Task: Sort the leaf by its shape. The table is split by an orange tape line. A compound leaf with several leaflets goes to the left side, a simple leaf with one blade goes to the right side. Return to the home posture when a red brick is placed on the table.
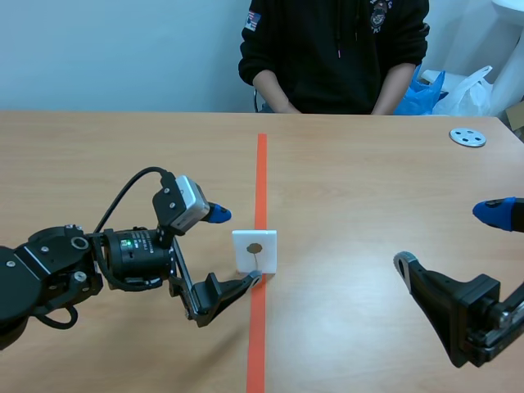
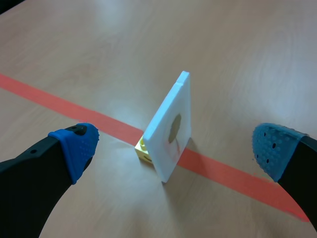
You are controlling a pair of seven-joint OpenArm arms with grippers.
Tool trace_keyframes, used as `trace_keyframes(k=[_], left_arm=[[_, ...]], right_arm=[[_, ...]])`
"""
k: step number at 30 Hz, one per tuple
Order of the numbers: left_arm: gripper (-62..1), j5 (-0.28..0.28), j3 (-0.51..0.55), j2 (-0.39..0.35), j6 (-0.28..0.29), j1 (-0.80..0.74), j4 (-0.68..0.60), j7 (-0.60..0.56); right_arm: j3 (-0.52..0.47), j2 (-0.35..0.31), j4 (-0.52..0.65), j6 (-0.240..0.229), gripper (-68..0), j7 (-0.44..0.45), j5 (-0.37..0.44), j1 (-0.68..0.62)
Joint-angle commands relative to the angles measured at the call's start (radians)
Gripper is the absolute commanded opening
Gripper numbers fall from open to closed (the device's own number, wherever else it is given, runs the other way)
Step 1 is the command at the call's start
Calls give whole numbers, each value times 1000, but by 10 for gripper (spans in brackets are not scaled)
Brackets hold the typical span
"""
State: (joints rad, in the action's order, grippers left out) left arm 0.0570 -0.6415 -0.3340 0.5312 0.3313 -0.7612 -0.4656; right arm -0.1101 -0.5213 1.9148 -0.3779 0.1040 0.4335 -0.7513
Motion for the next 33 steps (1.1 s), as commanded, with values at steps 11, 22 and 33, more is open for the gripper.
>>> trace_keyframes(k=[11, 22, 33], left_arm=[[14, -7, -37, 73, -77, 38, 59, -39], [14, 39, -37, 134, -143, 78, 166, -36], [-169, 45, -37, 137, -147, 98, 193, -101]], right_arm=[[-13, -2, 16, 4, 4, 11, 7, 3], [-13, -2, 16, 4, 4, 11, 7, 3], [-13, -2, 16, 4, 4, 11, 7, 3]])
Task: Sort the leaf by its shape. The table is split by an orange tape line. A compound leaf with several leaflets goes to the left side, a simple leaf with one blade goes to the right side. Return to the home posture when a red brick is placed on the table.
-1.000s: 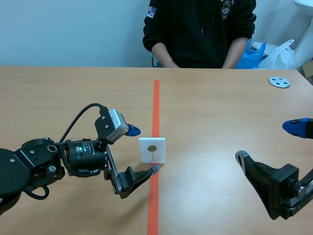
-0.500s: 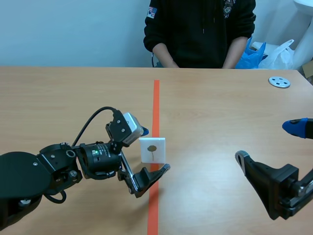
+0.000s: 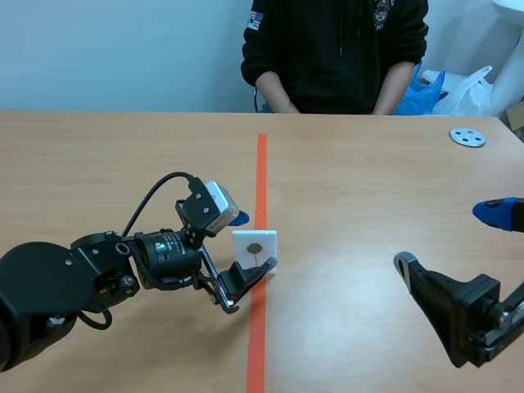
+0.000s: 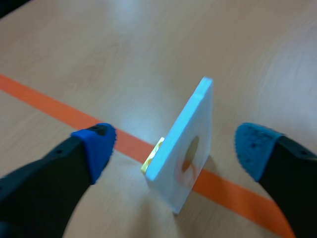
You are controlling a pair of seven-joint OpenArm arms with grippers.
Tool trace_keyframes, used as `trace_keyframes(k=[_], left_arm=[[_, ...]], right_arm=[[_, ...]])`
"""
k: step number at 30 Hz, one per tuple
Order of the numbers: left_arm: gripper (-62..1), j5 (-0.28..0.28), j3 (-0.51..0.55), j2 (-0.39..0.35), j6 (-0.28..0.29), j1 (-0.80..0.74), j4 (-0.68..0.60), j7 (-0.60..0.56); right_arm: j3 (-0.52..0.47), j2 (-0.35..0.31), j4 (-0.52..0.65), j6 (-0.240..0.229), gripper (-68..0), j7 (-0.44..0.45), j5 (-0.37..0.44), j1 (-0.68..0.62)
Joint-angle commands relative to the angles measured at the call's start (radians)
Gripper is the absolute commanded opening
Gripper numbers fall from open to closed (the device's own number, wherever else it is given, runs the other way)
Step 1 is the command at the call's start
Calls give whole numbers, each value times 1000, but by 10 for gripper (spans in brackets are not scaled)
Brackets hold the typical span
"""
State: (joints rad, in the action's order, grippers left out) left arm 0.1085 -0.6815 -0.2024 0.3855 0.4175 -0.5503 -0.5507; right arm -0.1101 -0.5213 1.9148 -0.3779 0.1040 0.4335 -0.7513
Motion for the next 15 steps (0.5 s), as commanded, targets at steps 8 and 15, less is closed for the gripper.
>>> trace_keyframes(k=[8, 15], left_arm=[[-341, -11, 3, 5, -2, 9, -18, -32], [-434, -11, 2, 2, -3, 10, -18, 13]], right_arm=[[-13, -2, 16, 4, 4, 11, 7, 3], [-13, -2, 16, 4, 4, 11, 7, 3]])
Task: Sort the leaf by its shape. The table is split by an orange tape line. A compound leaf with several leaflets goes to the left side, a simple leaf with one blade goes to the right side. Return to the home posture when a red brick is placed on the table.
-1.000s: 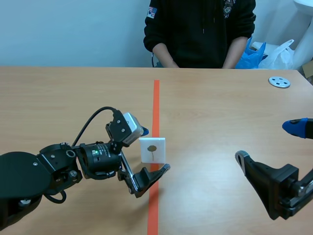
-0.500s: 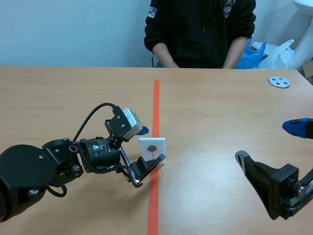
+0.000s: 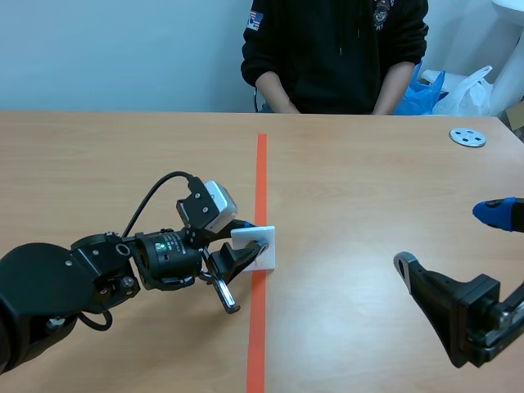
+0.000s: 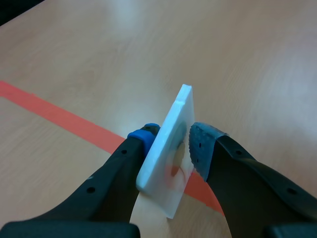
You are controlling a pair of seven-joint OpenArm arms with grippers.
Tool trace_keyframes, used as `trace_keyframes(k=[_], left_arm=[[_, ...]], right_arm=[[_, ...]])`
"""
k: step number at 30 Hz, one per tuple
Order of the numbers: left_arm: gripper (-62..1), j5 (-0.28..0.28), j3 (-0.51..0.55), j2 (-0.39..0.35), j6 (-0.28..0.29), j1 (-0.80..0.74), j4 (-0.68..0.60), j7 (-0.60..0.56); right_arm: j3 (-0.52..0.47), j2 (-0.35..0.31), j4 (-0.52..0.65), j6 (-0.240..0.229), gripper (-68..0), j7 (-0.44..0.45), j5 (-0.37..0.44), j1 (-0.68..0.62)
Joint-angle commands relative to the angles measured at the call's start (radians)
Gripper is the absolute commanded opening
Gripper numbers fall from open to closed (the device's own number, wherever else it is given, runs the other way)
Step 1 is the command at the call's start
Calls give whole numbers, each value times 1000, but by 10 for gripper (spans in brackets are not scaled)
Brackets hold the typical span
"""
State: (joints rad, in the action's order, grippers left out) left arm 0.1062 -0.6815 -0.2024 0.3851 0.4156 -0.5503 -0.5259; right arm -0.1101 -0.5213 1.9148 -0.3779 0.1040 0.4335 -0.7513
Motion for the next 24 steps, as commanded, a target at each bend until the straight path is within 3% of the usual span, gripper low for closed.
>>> trace_keyframes(k=[1, 5, 9, 16, 20, 24], left_arm=[[-434, -9, 0, 2, -3, 11, -18, -2], [-442, -9, -16, 2, -3, 11, -18, 23], [-525, -9, -34, 2, -7, 11, -18, 28], [-554, -24, -38, 2, -6, 11, -18, 20], [-554, -81, -38, -8, -1, 11, -20, 16], [-554, -188, -24, -49, 33, -3, -76, 25]], right_arm=[[-13, -2, 16, 4, 4, 11, 7, 3], [-13, -2, 16, 4, 4, 11, 7, 3], [-13, -2, 16, 4, 4, 11, 7, 3], [-13, -2, 16, 4, 4, 11, 7, 3], [-13, -2, 16, 4, 4, 11, 7, 3], [-13, -2, 16, 4, 4, 11, 7, 3]])
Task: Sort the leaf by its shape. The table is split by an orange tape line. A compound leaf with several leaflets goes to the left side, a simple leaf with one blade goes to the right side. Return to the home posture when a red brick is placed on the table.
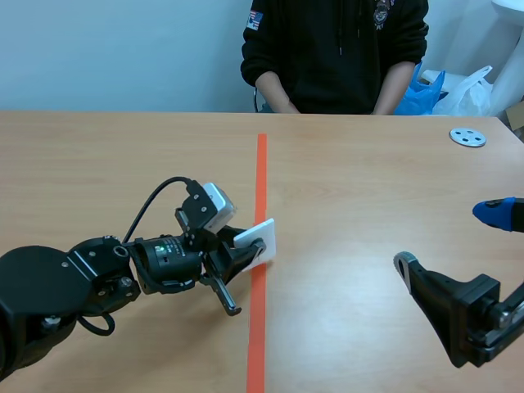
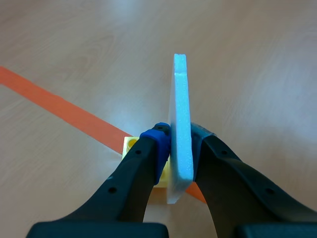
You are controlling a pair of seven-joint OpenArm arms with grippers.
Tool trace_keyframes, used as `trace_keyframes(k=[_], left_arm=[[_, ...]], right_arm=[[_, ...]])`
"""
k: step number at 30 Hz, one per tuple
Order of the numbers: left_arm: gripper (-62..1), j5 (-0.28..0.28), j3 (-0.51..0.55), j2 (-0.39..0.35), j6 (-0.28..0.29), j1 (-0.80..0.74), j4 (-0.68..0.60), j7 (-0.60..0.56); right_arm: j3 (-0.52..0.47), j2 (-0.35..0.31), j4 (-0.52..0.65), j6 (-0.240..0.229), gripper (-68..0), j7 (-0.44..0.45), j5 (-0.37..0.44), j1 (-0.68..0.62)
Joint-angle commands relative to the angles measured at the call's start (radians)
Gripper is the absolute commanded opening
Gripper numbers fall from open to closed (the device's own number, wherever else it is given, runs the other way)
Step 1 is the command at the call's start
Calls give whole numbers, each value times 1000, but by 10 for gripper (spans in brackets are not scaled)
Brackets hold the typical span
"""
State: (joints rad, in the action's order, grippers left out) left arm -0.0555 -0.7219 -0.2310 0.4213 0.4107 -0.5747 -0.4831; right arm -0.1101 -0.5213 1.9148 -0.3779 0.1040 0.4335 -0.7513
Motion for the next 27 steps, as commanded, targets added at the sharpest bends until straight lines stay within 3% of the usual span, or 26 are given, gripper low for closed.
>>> trace_keyframes(k=[1, 7, 11, 18, 27], left_arm=[[-554, -62, 28, -37, -3, -10, -79, -16], [-554, -229, 150, -118, -10, -84, -235, 66], [-554, -302, 256, -134, -66, -104, -259, 135], [-554, -331, 399, -135, -207, -117, -258, 206], [-554, -331, 445, -136, -354, -117, -196, 248]], right_arm=[[-13, -2, 16, 4, 4, 11, 7, 3], [-13, -2, 16, 4, 4, 11, 7, 3], [-13, -2, 16, 4, 4, 11, 7, 3], [-13, -2, 16, 4, 4, 11, 7, 3], [-13, -2, 16, 4, 4, 11, 7, 3]])
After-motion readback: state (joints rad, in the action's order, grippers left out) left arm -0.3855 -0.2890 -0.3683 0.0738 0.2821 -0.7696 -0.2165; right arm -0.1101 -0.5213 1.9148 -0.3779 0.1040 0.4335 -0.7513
